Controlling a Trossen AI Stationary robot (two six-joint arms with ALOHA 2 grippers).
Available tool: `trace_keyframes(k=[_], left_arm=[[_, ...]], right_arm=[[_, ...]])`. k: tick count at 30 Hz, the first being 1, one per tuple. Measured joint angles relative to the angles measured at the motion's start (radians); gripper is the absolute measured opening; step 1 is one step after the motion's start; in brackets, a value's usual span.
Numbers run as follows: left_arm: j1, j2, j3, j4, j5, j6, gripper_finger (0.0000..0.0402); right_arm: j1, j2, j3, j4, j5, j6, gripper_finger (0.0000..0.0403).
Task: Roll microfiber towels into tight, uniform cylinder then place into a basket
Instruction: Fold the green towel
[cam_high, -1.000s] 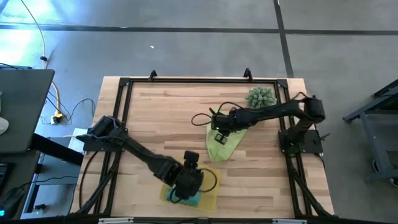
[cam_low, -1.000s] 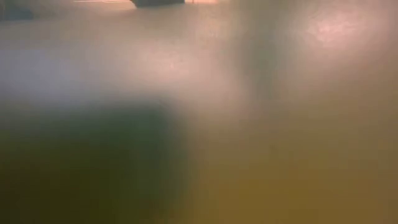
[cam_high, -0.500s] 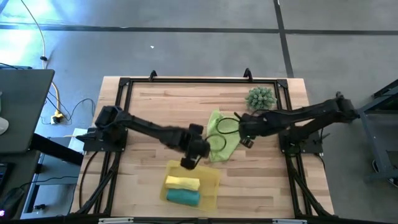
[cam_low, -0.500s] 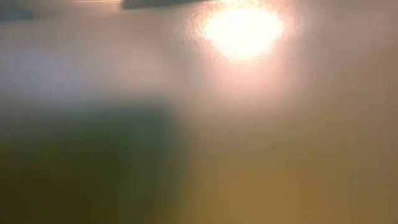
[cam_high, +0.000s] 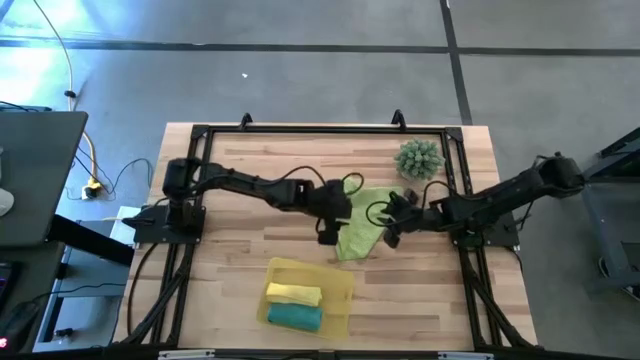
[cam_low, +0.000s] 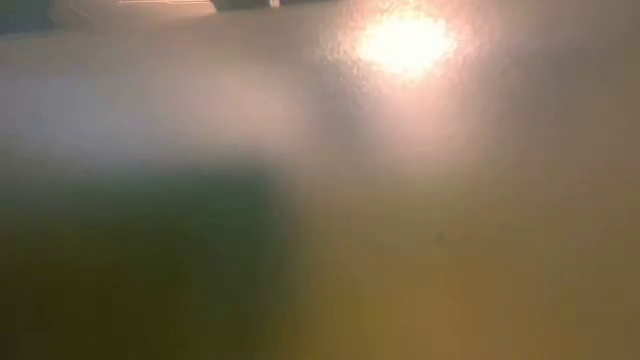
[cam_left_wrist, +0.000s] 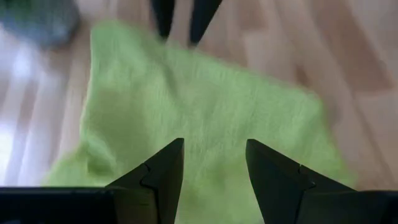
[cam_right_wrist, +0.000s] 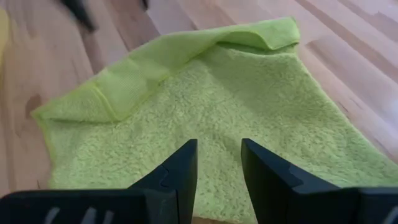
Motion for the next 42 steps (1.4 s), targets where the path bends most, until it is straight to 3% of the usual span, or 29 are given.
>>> trace_keyframes(k=[10,14,28,37,42], left_arm=[[0.086,0.112,-0.047,0.147,0.082,-0.049,0.0161],[0.096,0.144,-0.049,0.112,0.049,-0.042,0.0161],[0.197,0.125,-0.042,-0.258,0.054,0.016,0.0161],[0.269,0.087,-0.051,-0.338,0.078,0.072,0.0161],[0.29,0.009,-0.132,-0.349,0.106,0.076,0.0161]], right_arm=[[-0.002,-0.001,-0.025,0.063,-0.041,-0.016,0.0117],[-0.002,0.004,-0.025,0.059,-0.041,-0.021,0.0117],[-0.002,0.006,-0.025,0.051,-0.041,-0.023,0.0117],[-0.002,0.006,-0.025,0.052,-0.041,-0.023,0.0117],[-0.002,0.006,-0.025,0.052,-0.041,-0.023,0.0117]])
